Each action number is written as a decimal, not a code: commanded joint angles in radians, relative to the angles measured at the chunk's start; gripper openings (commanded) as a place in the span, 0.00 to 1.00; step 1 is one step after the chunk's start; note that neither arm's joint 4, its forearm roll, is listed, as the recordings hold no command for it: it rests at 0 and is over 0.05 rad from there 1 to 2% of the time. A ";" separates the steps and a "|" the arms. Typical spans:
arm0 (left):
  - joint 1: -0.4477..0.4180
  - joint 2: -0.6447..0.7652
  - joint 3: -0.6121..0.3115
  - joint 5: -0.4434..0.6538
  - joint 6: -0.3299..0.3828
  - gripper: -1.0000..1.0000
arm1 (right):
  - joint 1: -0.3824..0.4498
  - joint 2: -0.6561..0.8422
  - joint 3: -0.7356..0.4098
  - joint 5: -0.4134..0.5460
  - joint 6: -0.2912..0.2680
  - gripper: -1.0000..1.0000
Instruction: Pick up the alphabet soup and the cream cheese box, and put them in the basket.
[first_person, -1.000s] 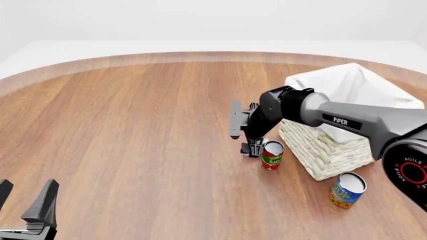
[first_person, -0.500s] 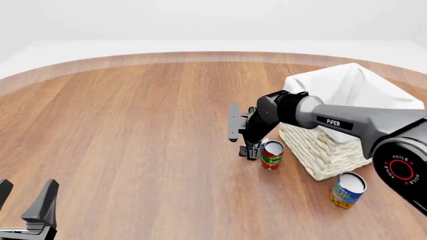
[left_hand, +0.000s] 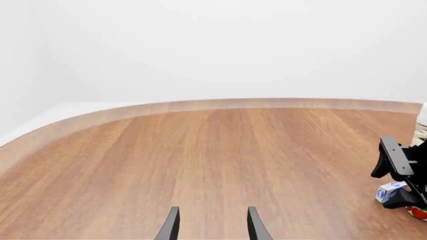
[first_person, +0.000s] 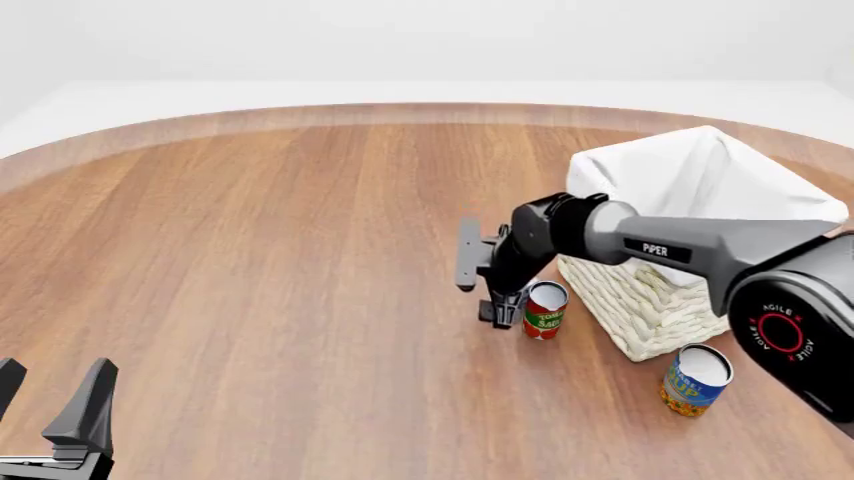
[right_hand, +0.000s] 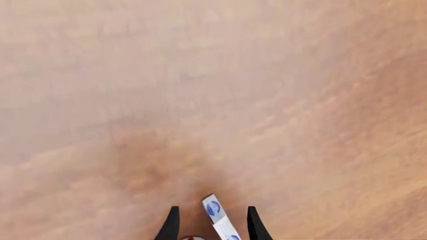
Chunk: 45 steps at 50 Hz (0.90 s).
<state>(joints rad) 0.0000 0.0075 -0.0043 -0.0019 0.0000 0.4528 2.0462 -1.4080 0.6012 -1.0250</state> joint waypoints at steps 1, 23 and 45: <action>0.000 0.000 0.000 0.000 0.000 1.00 | -0.009 0.020 0.005 -0.013 0.013 1.00; 0.000 0.000 0.000 0.000 0.000 1.00 | -0.005 0.029 0.016 -0.026 0.039 1.00; 0.000 0.000 0.000 0.000 0.000 1.00 | -0.005 0.020 0.025 -0.041 0.033 0.00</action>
<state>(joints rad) 0.0000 0.0075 -0.0043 -0.0019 0.0000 0.4484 2.0680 -1.3846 0.5634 -0.9958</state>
